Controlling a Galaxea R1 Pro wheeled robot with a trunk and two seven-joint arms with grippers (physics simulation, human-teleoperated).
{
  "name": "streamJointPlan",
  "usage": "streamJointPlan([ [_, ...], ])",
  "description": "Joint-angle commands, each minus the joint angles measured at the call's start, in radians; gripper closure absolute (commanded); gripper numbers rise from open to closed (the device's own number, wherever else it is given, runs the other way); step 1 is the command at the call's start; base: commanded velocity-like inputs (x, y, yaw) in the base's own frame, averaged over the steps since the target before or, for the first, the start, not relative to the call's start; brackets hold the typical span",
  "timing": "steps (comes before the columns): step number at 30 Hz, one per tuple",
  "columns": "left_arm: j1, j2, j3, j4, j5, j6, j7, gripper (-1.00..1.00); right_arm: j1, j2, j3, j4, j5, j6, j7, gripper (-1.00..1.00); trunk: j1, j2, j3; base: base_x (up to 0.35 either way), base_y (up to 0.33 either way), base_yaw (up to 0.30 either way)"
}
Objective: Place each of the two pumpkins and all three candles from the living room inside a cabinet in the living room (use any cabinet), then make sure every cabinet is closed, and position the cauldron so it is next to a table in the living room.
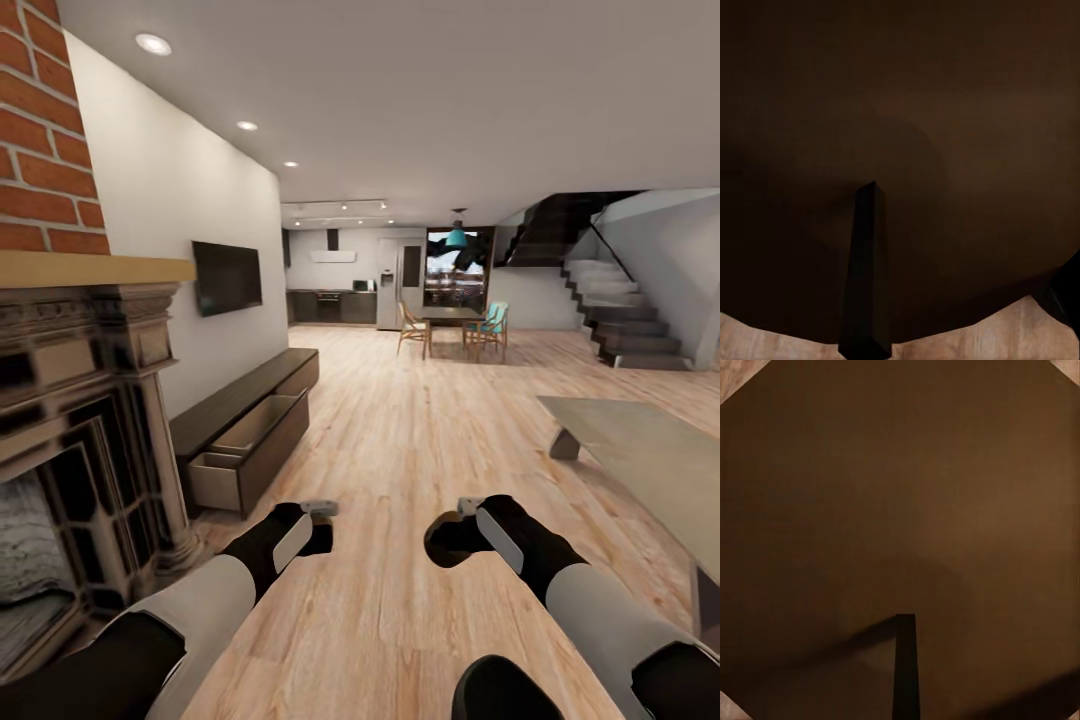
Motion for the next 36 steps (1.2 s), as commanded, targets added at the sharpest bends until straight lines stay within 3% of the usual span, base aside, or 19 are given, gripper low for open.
streamJointPlan([
  [1,-0.001,0.000,-0.004,-0.002,0.005,0.003,0.007,1.00,-0.001,-0.001,0.007,-0.002,-0.009,0.003,-0.006,1.00,0.000,-0.001,-0.001,0.001,0.322,0.000],
  [13,-0.001,0.000,-0.004,-0.002,0.005,0.003,0.007,1.00,-0.001,-0.001,0.006,-0.002,-0.011,0.003,-0.001,1.00,0.000,-0.001,-0.001,0.000,0.316,-0.036],
  [25,-0.001,0.000,-0.004,-0.002,0.005,0.003,0.007,1.00,-0.001,-0.001,0.005,-0.002,-0.011,0.003,-0.001,1.00,0.000,-0.001,-0.001,0.004,0.044,-0.057],
  [36,-0.001,0.000,-0.004,-0.002,0.005,0.003,0.007,1.00,-0.001,-0.001,0.005,-0.002,-0.011,0.003,-0.001,1.00,0.000,-0.001,-0.001,0.180,0.200,0.000],
])
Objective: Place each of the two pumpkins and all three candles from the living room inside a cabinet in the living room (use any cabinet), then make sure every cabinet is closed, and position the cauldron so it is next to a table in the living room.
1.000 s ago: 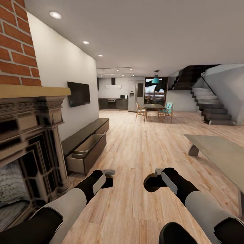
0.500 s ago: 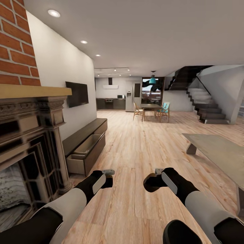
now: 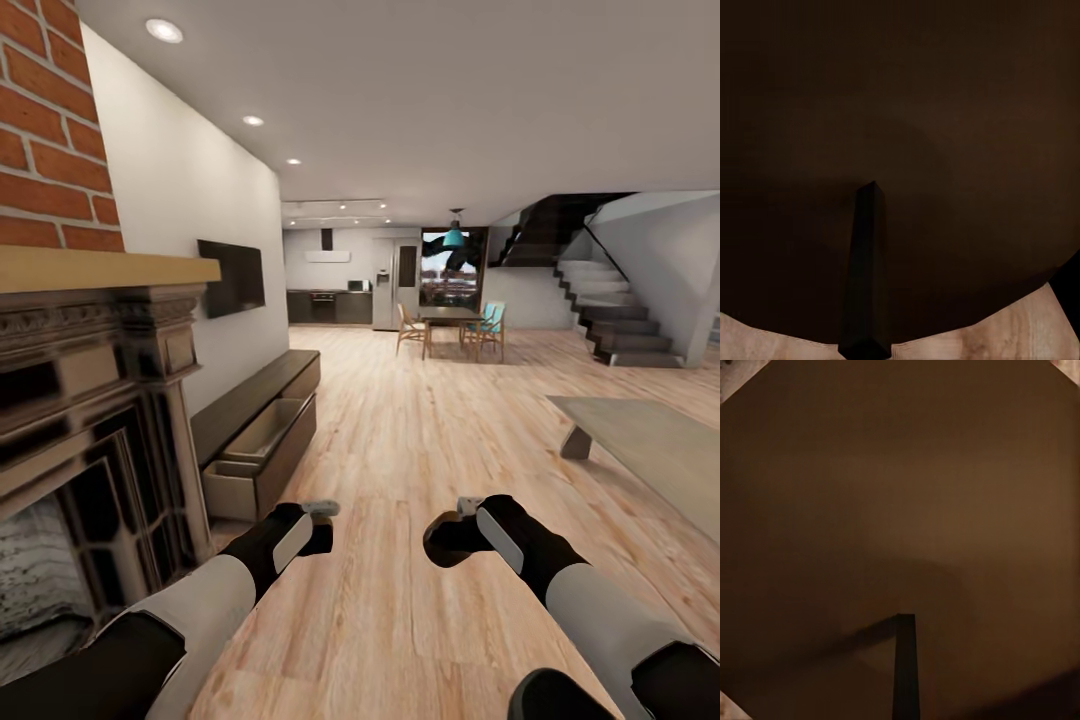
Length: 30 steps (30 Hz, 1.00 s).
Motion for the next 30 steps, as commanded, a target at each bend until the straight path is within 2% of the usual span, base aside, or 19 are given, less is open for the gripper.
streamJointPlan([
  [1,-0.001,0.000,-0.004,-0.001,0.009,0.002,0.009,1.00,-0.001,-0.001,0.007,-0.002,-0.009,0.003,-0.006,1.00,0.000,-0.001,-0.001,0.206,0.233,0.000],
  [6,-0.001,0.000,-0.004,-0.001,0.009,0.002,0.009,1.00,-0.001,-0.001,0.007,-0.002,-0.009,0.003,-0.006,1.00,0.000,-0.001,-0.001,0.206,0.234,-0.006],
  [16,-0.001,0.000,-0.004,-0.001,0.009,0.002,0.009,1.00,-0.001,-0.001,0.007,-0.002,-0.009,0.002,-0.006,1.00,0.000,-0.001,0.008,0.206,0.214,-0.219],
  [22,-0.001,0.000,-0.004,-0.001,0.009,0.001,0.009,1.00,-0.001,-0.001,0.007,-0.002,-0.006,-0.039,-0.006,1.00,0.000,-0.001,0.009,0.059,0.037,-0.045],
  [30,-0.001,0.000,-0.004,-0.001,0.009,0.001,0.009,1.00,-0.001,-0.001,0.007,-0.002,-0.006,-0.040,-0.006,1.00,0.000,-0.001,0.009,0.045,0.000,0.000],
])
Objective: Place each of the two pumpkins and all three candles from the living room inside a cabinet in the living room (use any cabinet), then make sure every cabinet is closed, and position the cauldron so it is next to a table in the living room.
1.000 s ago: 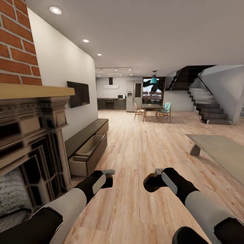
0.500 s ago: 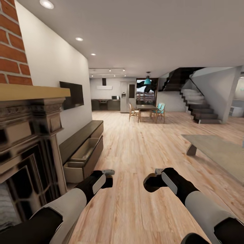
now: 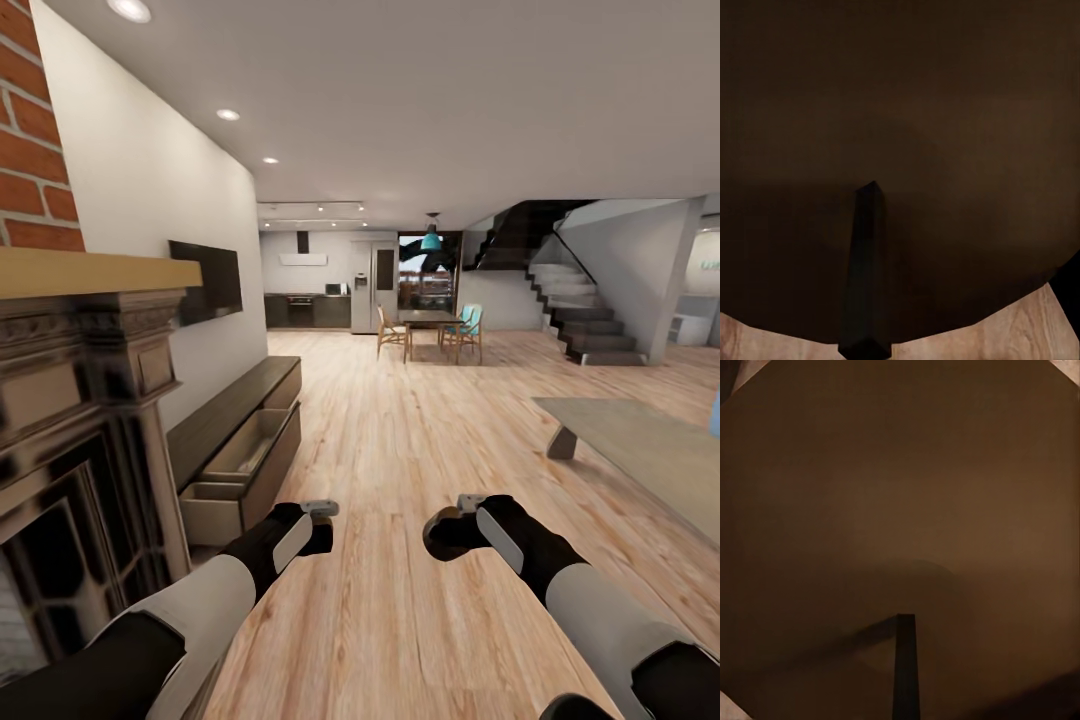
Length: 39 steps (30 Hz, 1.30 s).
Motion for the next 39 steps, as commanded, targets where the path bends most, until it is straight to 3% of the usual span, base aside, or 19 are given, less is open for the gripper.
streamJointPlan([
  [1,-0.001,0.000,-0.005,-0.001,0.010,0.003,0.009,1.00,-0.001,-0.002,0.007,-0.002,-0.009,0.002,-0.006,1.00,0.000,-0.001,-0.001,0.141,0.000,0.000],
  [39,-0.001,0.000,-0.005,0.000,0.011,0.003,0.009,1.00,-0.001,-0.002,0.009,-0.002,-0.009,0.002,-0.006,1.00,0.000,-0.001,-0.001,0.240,0.084,0.000],
])
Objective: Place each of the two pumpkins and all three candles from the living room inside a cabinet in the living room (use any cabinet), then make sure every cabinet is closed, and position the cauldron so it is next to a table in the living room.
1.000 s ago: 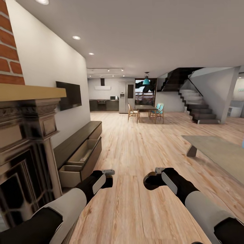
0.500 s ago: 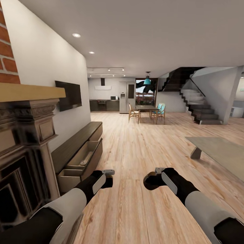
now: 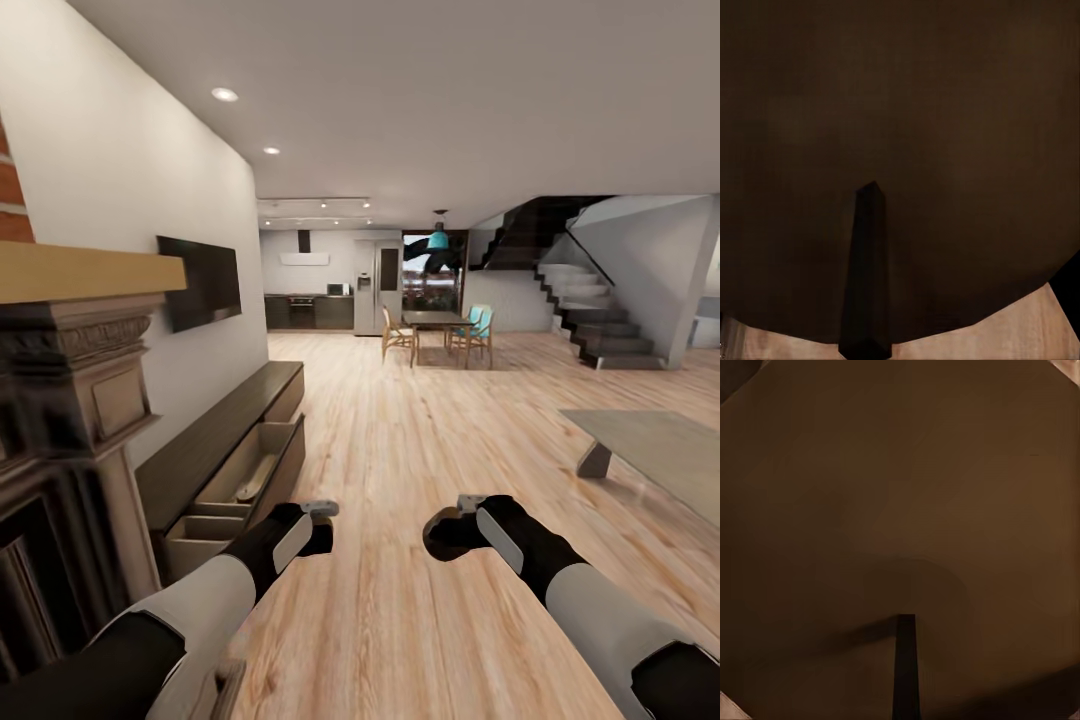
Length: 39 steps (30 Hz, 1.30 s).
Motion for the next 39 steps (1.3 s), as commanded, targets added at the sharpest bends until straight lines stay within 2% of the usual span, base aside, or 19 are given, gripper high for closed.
streamJointPlan([
  [1,-0.001,0.000,-0.004,-0.002,0.005,0.003,0.007,1.00,-0.001,-0.001,0.007,-0.002,-0.009,0.002,-0.006,1.00,0.001,-0.001,-0.001,0.315,0.091,0.000],
  [9,-0.001,0.000,-0.004,-0.003,0.005,0.002,0.007,1.00,-0.001,-0.001,0.007,-0.002,-0.009,0.002,-0.006,1.00,0.001,-0.001,0.002,0.313,0.074,-0.159],
  [19,-0.001,0.000,-0.004,-0.002,0.005,0.002,-0.026,1.00,-0.001,-0.001,0.007,-0.002,-0.009,0.001,-0.006,1.00,0.001,-0.001,0.002,0.100,0.003,-0.013],
  [39,-0.001,0.000,-0.004,-0.002,0.005,0.002,-0.026,1.00,-0.001,-0.001,0.007,-0.002,-0.009,0.001,-0.006,1.00,0.001,-0.001,0.002,0.328,0.000,0.000],
])
